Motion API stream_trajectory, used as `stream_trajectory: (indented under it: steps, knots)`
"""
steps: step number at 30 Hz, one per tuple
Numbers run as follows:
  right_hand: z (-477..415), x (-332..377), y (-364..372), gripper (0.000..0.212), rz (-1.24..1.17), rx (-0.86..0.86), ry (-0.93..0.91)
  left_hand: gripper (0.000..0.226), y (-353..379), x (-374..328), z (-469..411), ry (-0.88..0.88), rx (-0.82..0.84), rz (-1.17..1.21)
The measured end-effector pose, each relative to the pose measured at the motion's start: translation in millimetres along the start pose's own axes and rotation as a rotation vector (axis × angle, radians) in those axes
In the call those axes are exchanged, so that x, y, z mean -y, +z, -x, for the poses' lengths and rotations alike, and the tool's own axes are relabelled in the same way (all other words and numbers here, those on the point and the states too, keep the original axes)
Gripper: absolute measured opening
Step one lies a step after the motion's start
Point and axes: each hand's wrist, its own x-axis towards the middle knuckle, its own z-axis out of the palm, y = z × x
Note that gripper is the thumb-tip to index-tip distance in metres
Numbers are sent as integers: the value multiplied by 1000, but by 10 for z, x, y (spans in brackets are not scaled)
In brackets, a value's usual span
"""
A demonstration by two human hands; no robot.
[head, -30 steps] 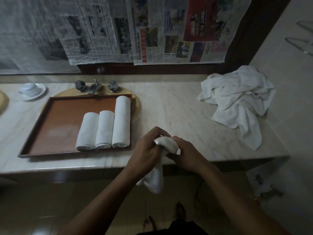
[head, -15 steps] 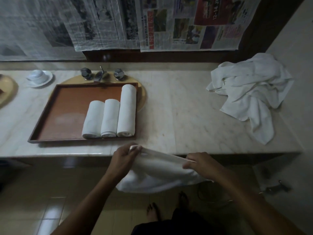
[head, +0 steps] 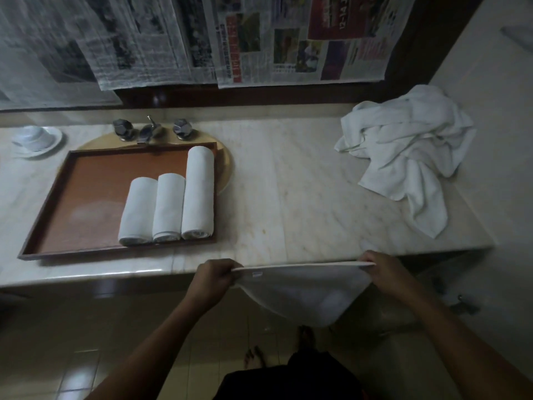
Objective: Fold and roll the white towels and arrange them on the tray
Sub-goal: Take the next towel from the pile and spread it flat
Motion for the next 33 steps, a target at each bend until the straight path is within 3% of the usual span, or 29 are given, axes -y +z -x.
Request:
stream_trajectory:
  steps: [5,10,14,21,25,28,33]
  knots:
    - [-300,169,-523,4,-109,-219,-13,11,-242,-335,-479,45,-113,72]
    - [-797,429,-1049,11,-113,-396,-99,15,-586,-755,-1017,63,-243,181]
    - [-1326,590,-1487,19,-113,-506,-166,6,-835,-1021,-1590,60,-370,245]
    - [-2414,810,-2077,34,-131,-509,-179,6,-1247,-1211,-2818,39,-412,198]
    - [-3063,973,-2261,37,-300,-479,-155,2,-1453,-1312,-3533,28,-443,203]
    - [-3621,1049,-2343,27,-376,-459,-147,14,-1547,-1348,-4097,6,-503,97]
    - [-4506,1091,-2202,18,-470,-403,-70,15,-1528,-1133,-4844,-112,-527,-88]
